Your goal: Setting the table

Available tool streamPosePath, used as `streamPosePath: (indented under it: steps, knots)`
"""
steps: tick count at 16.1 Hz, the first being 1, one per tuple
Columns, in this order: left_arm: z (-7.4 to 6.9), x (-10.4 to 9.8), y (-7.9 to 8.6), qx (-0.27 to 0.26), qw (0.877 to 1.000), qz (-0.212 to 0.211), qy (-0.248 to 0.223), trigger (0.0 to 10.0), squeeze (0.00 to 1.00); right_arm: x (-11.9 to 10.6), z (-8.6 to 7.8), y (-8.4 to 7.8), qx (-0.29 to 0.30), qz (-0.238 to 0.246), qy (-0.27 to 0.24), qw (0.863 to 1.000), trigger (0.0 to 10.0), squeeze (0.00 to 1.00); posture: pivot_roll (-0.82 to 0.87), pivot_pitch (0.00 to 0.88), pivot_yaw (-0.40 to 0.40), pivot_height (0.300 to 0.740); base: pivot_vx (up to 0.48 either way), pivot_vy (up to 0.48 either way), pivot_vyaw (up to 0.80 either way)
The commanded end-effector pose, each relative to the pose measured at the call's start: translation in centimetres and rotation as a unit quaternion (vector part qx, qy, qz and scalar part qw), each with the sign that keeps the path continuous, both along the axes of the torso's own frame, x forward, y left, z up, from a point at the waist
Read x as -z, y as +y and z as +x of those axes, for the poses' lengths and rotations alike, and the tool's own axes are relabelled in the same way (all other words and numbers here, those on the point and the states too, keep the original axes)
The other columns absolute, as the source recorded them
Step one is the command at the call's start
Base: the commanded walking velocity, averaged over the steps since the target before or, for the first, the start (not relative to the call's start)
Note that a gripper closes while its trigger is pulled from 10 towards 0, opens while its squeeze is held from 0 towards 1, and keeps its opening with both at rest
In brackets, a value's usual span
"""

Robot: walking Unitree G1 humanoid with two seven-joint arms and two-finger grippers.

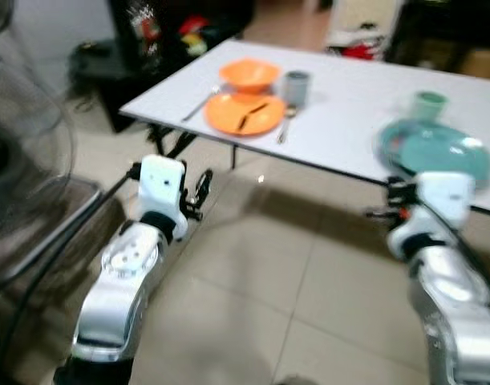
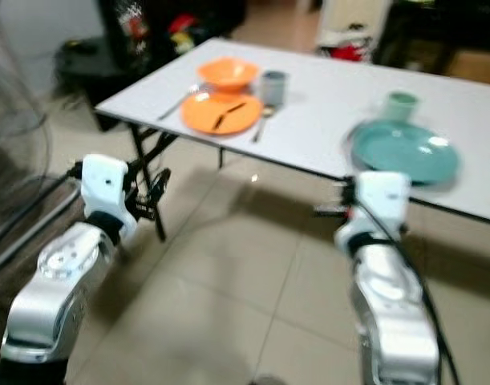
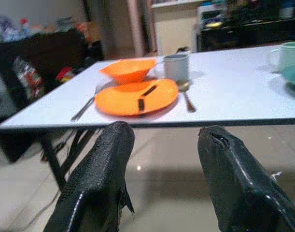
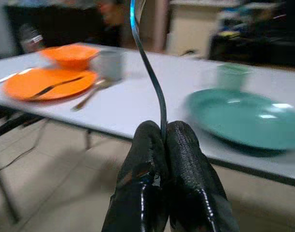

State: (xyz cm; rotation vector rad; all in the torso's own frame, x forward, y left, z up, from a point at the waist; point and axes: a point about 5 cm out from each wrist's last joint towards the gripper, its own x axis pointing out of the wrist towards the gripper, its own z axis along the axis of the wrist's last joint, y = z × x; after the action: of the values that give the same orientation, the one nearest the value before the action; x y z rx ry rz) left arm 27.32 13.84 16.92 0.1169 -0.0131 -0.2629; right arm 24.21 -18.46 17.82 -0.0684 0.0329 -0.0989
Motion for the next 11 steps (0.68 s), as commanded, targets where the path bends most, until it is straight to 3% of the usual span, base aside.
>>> streamPosePath:
  steps: [1, 7, 11]
  knots:
    - [0.1, -0.14, 0.35, -0.004, 1.0, 0.006, 0.0, 10.0, 0.0, -0.17, -0.07, 0.32, -0.004, 0.014, -0.002, 1.0, 10.0, 0.0, -0.01, 0.0, 0.052, 0.74, 0.0, 0.0, -0.8]
    - [1.03, -0.33, 0.27, -0.004, 1.0, 0.004, -0.013, 10.0, 0.0, -0.51, -0.1, 0.51, -0.007, 0.01, -0.006, 1.0, 10.0, 0.0, -0.05, 0.0, 0.052, 0.74, 0.0, 0.0, -0.8]
    - [0.91, -0.59, -0.09, 0.003, 1.0, 0.004, -0.015, 10.0, 0.0, -0.42, 0.04, 0.3, 0.0, 0.02, -0.007, 1.0, 10.0, 0.0, -0.03, 0.0, 0.035, 0.74, 0.0, 0.0, -0.8]
